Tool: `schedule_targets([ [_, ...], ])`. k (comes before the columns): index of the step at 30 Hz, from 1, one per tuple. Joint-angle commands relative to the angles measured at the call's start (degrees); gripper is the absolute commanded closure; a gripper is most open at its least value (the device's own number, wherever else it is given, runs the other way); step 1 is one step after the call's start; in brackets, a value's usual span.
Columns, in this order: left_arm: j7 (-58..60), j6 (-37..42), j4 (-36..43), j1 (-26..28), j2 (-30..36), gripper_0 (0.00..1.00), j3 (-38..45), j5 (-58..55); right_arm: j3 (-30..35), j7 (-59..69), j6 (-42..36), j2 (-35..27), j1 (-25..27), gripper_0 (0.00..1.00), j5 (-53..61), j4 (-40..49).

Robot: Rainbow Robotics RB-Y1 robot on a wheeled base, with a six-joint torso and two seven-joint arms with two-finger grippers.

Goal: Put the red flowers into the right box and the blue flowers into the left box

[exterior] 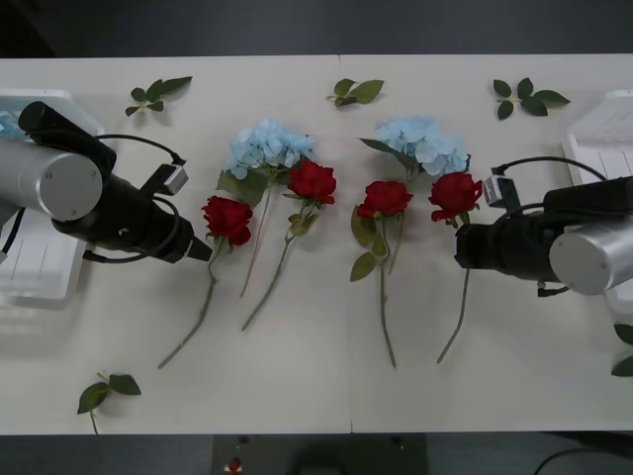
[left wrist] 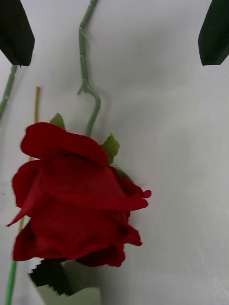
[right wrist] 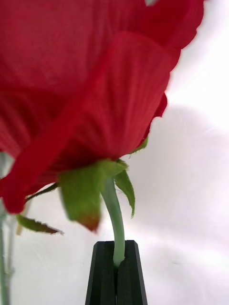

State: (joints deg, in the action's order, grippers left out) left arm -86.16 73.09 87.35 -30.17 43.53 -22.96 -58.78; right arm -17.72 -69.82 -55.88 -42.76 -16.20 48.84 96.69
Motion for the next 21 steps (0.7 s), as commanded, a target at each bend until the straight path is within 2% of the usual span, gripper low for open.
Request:
schedule_targets([
  [1,5.83,-3.66,2.04,-0.06,0.85,0.0,-2.88,2.44,1.99,0.13,-0.02,-4.43,-1.9,1.0,3.28,0.78],
  [7,10.58,-6.56,2.13,-0.15,0.15,0.0,-6.48,4.29,2.52,-1.89,-0.02,-11.82,-3.31,1.0,5.39,1.31],
  [11,11.28,-6.29,2.39,-0.24,-1.79,0.0,-7.27,8.86,3.13,-9.1,-0.46,-16.48,-5.16,1.0,5.04,1.57],
  [15,12.33,-5.33,2.39,-0.76,-3.28,0.0,-8.33,13.34,5.42,-16.22,-4.94,-18.41,-7.18,1.0,0.73,1.4],
  [21,12.86,-1.72,2.39,-1.99,-4.51,0.0,-8.77,17.65,5.68,-23.43,-5.56,-20.08,-10.16,1.0,-7.44,-3.44],
])
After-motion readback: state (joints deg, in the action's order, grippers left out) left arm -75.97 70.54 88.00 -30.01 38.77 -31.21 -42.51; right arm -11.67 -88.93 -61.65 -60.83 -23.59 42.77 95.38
